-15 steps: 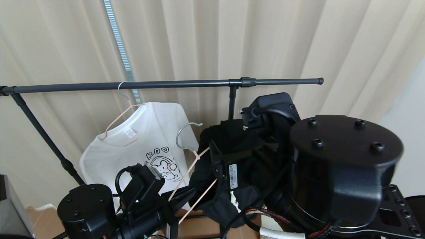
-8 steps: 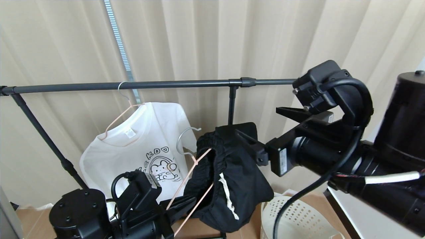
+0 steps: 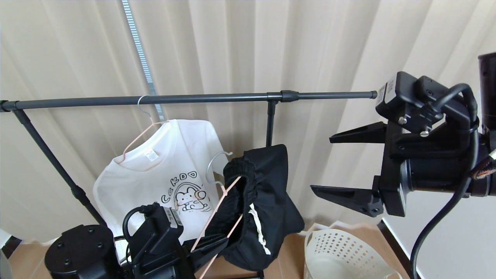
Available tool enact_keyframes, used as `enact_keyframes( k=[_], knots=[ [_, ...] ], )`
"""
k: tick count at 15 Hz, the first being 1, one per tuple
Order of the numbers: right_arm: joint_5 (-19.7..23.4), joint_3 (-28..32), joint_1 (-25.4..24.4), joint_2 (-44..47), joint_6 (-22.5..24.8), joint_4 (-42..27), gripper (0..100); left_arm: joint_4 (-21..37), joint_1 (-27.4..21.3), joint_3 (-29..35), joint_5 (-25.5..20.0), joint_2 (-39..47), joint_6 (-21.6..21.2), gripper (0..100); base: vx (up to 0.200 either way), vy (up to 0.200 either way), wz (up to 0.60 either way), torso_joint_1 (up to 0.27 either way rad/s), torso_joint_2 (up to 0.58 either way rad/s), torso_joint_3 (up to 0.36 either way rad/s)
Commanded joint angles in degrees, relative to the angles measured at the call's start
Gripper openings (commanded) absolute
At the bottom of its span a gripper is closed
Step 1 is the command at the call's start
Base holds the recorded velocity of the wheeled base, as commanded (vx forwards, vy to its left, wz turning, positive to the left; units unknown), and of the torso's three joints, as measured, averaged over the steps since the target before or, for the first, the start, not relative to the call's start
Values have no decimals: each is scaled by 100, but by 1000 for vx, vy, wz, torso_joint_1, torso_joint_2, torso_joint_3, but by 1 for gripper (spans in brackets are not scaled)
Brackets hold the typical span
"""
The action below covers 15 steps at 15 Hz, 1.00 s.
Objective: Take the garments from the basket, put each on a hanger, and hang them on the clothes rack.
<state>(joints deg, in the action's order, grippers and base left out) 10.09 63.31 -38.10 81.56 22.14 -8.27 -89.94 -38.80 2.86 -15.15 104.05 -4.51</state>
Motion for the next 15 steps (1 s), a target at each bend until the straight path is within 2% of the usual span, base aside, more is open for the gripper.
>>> enact_keyframes(
  k=[1, 4, 7, 9, 11, 13, 15],
  knots=[
    [309, 279, 109, 291, 107, -61, 100, -6, -5, -23, -5, -34, -59, 0, 0, 0, 0, 0, 0, 0],
    [696, 455, 312, 502, 669, -404, 100, -6, -13, -172, -234, -34, -366, 0, 0, 0, 0, 0, 0, 0],
    [740, 472, 312, 590, 774, -492, 100, -6, -13, -243, -339, -34, -604, 0, 0, 0, 0, 0, 0, 0],
    [1170, 490, 514, 598, 1574, -747, 100, -6, -31, -286, -357, -78, -674, 0, 0, 0, 0, 0, 0, 0],
    [1610, 868, 804, 801, 2673, -1608, 100, -6, -31, -286, -691, -78, -850, 0, 0, 0, 0, 0, 0, 0],
    [1917, 1395, 918, 1099, 3183, -2434, 100, -6, -31, -286, -849, -69, -955, 0, 0, 0, 0, 0, 0, 0],
    [2374, 1826, 918, 1442, 3306, -2821, 100, -6, -92, -286, -858, -78, -955, 0, 0, 0, 0, 0, 0, 0]
  ],
)
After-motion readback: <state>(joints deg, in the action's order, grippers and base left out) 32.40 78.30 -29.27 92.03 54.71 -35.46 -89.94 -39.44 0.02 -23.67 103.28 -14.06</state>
